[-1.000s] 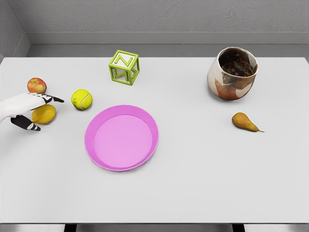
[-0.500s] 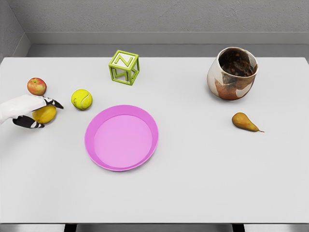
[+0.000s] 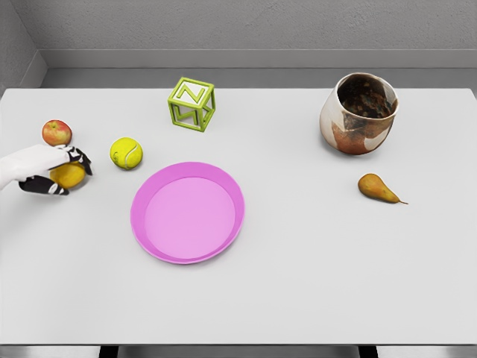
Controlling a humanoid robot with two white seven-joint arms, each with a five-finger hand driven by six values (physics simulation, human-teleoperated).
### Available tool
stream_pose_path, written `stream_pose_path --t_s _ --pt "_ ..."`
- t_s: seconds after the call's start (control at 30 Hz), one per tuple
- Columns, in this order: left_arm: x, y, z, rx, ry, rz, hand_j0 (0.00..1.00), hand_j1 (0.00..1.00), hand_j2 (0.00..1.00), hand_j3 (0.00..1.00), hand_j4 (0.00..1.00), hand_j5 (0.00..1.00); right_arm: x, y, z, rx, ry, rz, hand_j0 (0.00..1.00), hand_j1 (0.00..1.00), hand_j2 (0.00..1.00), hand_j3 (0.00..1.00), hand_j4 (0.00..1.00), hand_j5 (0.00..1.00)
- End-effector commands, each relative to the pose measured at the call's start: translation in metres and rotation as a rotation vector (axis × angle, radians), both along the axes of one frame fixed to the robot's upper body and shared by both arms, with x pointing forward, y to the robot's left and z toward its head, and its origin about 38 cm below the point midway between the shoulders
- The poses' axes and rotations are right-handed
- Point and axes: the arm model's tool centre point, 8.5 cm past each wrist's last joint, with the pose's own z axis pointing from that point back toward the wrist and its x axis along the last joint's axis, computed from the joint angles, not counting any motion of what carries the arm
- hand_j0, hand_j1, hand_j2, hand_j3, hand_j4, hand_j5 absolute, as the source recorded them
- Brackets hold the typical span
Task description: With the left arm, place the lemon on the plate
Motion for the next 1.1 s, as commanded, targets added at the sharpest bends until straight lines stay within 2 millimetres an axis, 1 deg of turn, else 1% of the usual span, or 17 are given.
stream_pose_path --t_s 0.0,0.33,0.7,1.07 --pt "0.0 0.002 0.003 -0.004 -0.005 0.004 0.53 0.53 0.53 0.53 0.53 0.53 0.0 0.0 0.0 0.0 0.0 -0.002 1.0 1.0 1.0 1.0 1.0 1.0" --pt "0.002 0.001 0.009 -0.003 -0.019 -0.002 0.52 0.52 0.52 0.52 0.52 0.52 0.0 0.0 0.0 0.0 0.0 -0.001 1.0 1.0 1.0 1.0 1.0 1.0" --pt "0.002 -0.005 0.014 -0.003 -0.032 -0.019 0.5 0.5 0.5 0.5 0.5 0.5 0.0 0.0 0.0 0.0 0.0 -0.001 1.0 1.0 1.0 1.0 1.0 1.0" --pt "0.001 -0.016 0.02 -0.006 -0.052 -0.054 0.49 0.49 0.49 0.49 0.49 0.49 0.0 0.0 0.0 0.0 0.0 -0.001 1.0 1.0 1.0 1.0 1.0 1.0"
